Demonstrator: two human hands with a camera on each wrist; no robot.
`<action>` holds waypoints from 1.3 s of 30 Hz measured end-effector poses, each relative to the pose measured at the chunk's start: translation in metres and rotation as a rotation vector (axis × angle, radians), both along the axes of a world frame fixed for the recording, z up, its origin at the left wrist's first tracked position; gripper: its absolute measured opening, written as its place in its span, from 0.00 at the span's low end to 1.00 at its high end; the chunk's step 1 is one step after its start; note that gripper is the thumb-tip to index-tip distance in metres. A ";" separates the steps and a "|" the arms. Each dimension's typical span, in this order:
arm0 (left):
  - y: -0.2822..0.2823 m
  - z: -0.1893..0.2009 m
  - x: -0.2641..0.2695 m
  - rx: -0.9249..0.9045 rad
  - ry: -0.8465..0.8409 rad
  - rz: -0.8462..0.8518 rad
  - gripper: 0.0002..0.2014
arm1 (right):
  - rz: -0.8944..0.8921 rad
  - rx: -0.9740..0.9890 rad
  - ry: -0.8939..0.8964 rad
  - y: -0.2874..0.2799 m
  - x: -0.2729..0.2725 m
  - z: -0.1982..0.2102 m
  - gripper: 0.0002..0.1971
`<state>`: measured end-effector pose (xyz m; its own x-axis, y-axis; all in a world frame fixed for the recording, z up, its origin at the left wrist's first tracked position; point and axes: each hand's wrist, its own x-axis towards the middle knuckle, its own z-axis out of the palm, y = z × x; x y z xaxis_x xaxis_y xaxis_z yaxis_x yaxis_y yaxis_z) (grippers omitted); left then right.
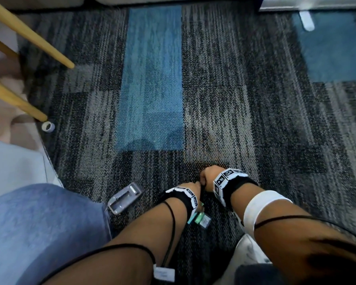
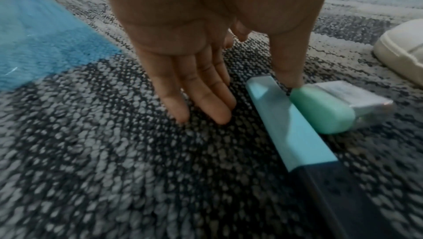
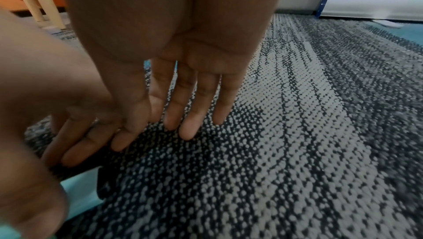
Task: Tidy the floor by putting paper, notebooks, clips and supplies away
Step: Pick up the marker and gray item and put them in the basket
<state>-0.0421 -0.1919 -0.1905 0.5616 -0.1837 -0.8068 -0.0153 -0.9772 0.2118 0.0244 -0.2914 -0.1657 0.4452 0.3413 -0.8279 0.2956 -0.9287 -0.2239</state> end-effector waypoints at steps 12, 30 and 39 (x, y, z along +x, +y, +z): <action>0.016 0.005 0.021 -0.105 -0.003 0.133 0.24 | -0.033 0.070 -0.041 0.005 0.008 0.003 0.08; 0.103 0.020 0.097 -0.375 -0.402 1.113 0.04 | -0.362 0.352 -0.293 0.047 0.037 0.016 0.25; 0.158 0.080 0.138 -0.710 -0.668 1.547 0.10 | -0.601 0.730 -0.494 0.110 0.084 0.062 0.13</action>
